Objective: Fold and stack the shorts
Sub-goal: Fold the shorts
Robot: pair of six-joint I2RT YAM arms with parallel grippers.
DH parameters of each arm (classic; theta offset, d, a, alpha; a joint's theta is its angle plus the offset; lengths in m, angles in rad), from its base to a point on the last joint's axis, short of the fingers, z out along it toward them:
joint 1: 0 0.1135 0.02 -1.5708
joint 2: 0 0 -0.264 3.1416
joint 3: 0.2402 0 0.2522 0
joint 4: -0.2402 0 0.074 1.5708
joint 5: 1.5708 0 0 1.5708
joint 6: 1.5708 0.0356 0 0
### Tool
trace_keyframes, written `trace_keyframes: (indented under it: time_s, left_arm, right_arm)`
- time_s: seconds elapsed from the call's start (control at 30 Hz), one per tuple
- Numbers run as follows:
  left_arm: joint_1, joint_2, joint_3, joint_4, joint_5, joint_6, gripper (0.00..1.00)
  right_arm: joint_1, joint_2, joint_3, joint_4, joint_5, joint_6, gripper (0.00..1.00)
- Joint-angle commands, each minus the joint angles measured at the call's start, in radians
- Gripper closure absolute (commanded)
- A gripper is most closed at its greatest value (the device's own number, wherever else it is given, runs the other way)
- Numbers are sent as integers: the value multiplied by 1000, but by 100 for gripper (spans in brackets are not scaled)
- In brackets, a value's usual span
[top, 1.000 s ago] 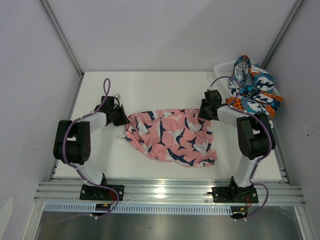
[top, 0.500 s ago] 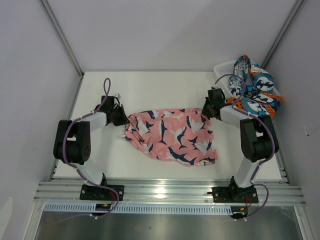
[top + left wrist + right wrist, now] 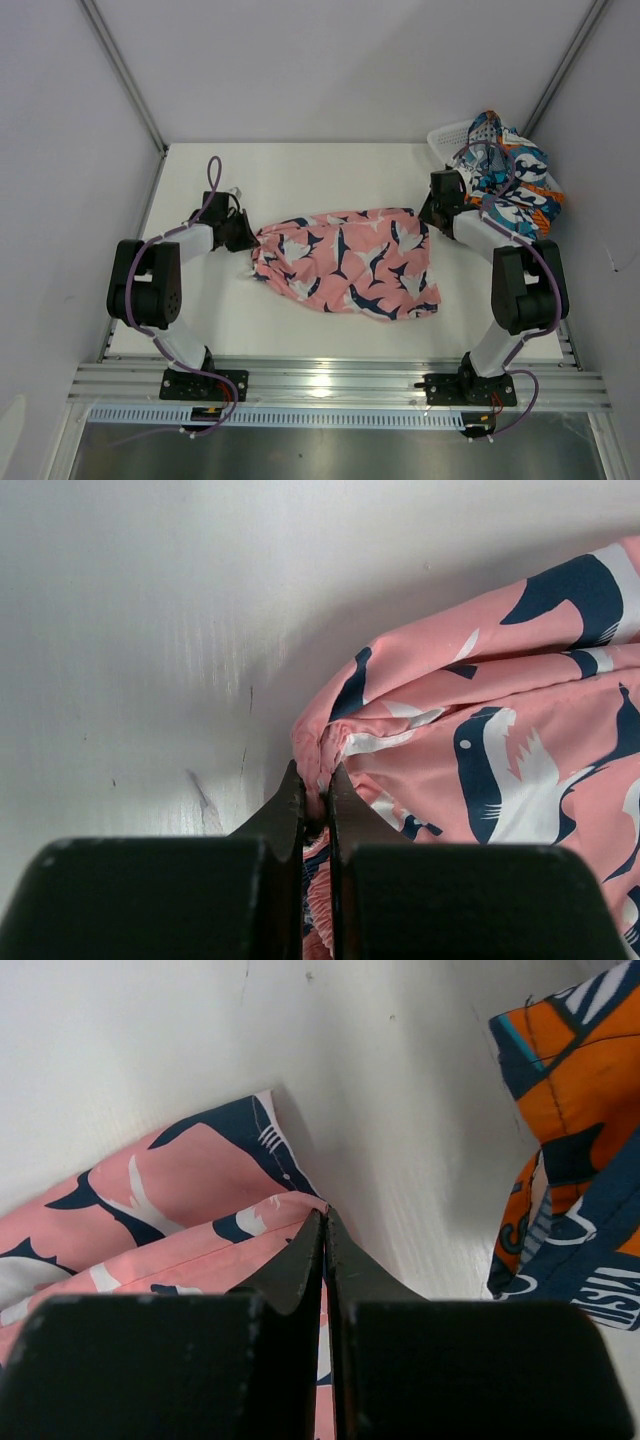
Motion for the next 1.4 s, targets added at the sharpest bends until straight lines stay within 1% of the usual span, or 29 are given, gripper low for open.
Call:
trace_keyframes:
  time_s: [0.0, 0.1, 0.2, 0.27, 0.33, 0.4, 0.47, 0.57, 0.67, 0.73, 0.83, 0.9, 0.93, 0.97, 1.13, 1.27, 1.37]
  left_arm:
    - [-5, 2, 27, -4, -28, 32, 100]
    - [-6, 2, 27, -4, -27, 32, 100]
    - [-6, 2, 27, -2, -27, 31, 100]
    - [-6, 0, 26, -1, -27, 29, 100]
    - [-6, -3, 21, 2, -27, 28, 100]
    - [-6, -6, 18, 7, -27, 25, 100]
    - [-9, -8, 21, 7, -30, 25, 100]
    - [-12, -9, 21, 2, -41, 20, 100]
    - [-14, -9, 23, -9, -56, 13, 100]
    - [-14, -14, 26, -16, -59, 5, 100]
    - [-17, -29, 17, -21, -71, -24, 100]
    - [-25, -50, 6, -19, -84, -47, 100]
    - [-35, -55, 1, -22, -91, -53, 100]
    - [-40, -63, 3, -29, -102, -60, 100]
    - [-65, -98, 29, -84, -130, -76, 100]
    - [-80, -132, 53, -124, -153, -78, 100]
    - [-88, -152, 72, -156, -171, -78, 100]
  right_arm:
    - [-23, 1, 34, 32, 72, 17, 100]
    - [-24, 43, 47, 28, 40, 14, 100]
    - [-23, 78, 77, 12, -28, 3, 100]
    - [-21, 83, 87, 15, -37, 6, 100]
    - [-20, 91, 113, 1, -63, 4, 97]
    - [-15, 89, 130, -23, -77, 4, 74]
    - [-9, 69, 121, -26, -78, 3, 56]
    - [3, 3, 80, -22, -88, 9, 54]
    - [29, -78, 43, -19, -94, 15, 55]
    - [75, -135, -1, -8, -100, 14, 56]
    - [130, -173, -80, 40, -170, 32, 64]
    - [172, -187, -121, 73, -251, 63, 80]
    - [189, -187, -130, 87, -282, 64, 94]
    - [207, -180, -138, 98, -282, 72, 100]
    - [330, -143, -144, 116, -325, 90, 100]
    - [383, -118, -160, 123, -344, 110, 100]
    - [414, -65, -152, 95, -358, 119, 100]
